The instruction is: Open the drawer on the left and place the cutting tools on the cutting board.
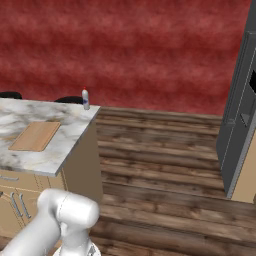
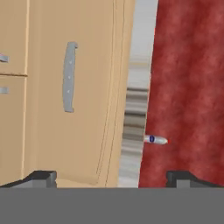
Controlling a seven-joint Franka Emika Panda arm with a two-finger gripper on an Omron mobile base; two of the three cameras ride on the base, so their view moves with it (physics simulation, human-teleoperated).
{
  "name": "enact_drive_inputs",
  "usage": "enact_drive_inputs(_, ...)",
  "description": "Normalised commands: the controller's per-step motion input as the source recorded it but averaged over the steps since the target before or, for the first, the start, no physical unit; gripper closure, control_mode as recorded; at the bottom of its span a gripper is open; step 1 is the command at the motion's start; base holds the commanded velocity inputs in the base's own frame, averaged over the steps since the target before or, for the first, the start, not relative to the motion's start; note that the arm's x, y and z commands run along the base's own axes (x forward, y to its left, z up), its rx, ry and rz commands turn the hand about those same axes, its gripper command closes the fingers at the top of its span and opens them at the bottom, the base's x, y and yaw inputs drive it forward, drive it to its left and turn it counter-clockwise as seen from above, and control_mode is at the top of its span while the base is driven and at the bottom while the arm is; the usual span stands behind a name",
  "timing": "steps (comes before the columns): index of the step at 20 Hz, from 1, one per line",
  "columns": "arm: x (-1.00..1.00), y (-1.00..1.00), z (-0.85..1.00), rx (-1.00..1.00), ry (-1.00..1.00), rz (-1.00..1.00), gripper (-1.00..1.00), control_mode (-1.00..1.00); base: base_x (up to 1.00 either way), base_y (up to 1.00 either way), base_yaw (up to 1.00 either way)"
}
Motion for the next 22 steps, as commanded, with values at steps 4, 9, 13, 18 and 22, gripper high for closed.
enact_drive_inputs(4,0.16,0.33,-0.40,-0.18,0.00,0.00,-1.00,-1.00,0.00,0.00,0.00)
enact_drive_inputs(9,0.16,0.56,-0.25,-0.04,-0.03,-0.01,-1.00,-1.00,0.00,0.00,0.00)
enact_drive_inputs(13,0.17,0.48,-0.26,0.00,-0.03,-0.03,-1.00,-1.00,0.00,0.00,0.00)
enact_drive_inputs(18,0.02,0.07,-0.05,0.00,0.01,0.00,-1.00,-1.00,0.00,0.00,0.00)
enact_drive_inputs(22,0.15,0.00,-0.08,0.00,0.00,0.00,-1.00,-1.00,0.00,0.00,0.00)
